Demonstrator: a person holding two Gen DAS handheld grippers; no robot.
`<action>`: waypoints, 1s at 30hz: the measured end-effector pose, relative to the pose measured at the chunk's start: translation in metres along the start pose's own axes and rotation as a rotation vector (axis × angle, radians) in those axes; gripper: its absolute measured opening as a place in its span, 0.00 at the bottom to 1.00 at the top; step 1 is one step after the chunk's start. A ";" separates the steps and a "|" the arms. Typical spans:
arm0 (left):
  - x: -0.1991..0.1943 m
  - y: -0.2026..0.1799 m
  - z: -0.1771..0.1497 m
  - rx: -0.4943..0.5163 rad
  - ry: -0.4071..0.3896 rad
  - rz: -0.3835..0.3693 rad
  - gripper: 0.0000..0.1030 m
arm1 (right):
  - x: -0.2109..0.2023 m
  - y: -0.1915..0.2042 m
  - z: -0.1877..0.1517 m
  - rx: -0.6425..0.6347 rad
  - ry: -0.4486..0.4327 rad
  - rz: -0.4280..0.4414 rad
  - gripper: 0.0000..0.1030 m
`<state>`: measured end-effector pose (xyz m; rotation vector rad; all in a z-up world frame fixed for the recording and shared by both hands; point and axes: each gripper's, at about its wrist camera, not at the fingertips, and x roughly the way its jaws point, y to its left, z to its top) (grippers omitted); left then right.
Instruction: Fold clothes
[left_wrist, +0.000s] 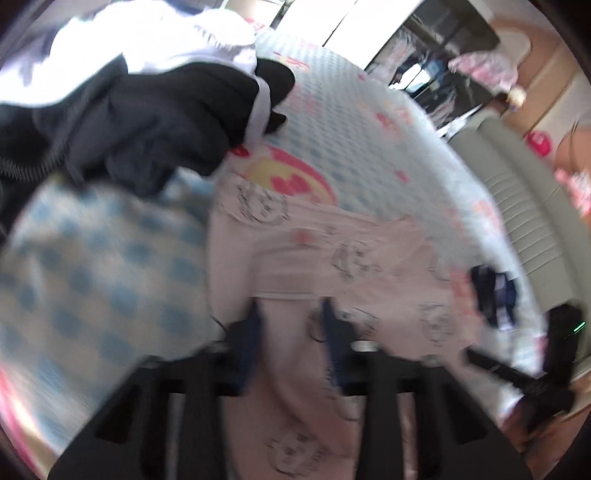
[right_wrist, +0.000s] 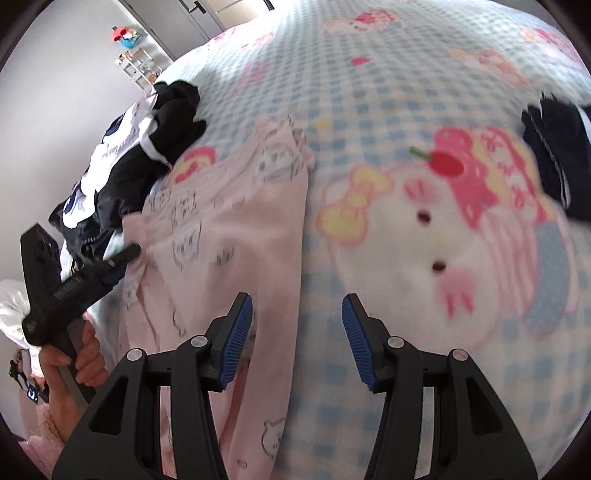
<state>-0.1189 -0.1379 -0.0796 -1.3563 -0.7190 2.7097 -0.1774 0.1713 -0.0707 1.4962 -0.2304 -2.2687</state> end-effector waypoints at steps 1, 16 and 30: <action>-0.002 0.000 0.005 0.015 -0.006 0.005 0.11 | -0.001 0.000 0.007 -0.006 -0.010 -0.009 0.51; 0.026 0.038 0.033 -0.015 0.068 0.014 0.26 | 0.104 0.007 0.105 -0.096 0.107 0.000 0.61; 0.101 -0.029 0.100 0.140 0.254 0.007 0.31 | 0.012 -0.041 0.115 -0.008 -0.090 -0.099 0.24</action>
